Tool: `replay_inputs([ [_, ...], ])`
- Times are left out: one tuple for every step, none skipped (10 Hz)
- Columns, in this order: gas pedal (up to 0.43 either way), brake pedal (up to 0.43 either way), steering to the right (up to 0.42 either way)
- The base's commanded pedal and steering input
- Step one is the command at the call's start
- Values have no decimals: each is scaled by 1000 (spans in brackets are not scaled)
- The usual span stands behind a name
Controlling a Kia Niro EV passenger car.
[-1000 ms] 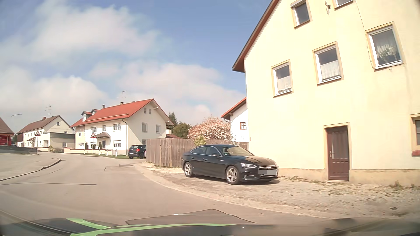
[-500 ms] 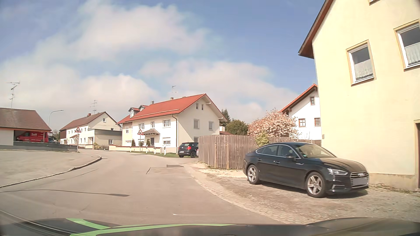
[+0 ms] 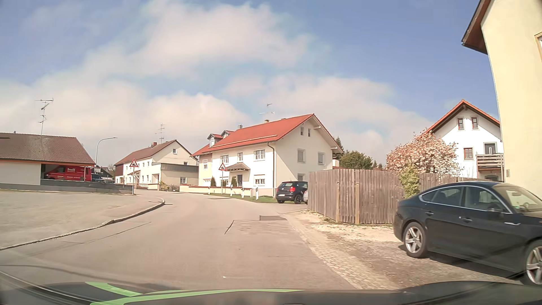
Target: Follow the waypoints while adhering to traffic rules and regulations
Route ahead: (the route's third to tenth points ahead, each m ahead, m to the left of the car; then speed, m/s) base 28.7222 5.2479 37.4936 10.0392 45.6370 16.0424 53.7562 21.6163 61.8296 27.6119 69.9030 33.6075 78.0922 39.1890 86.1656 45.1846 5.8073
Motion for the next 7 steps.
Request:
replay_inputs([
  [299, 0, -149],
  [299, 0, -124],
  [299, 0, -94],
  [299, 0, -74],
  [299, 0, -56],
  [299, 0, -44],
  [299, 0, -31],
])
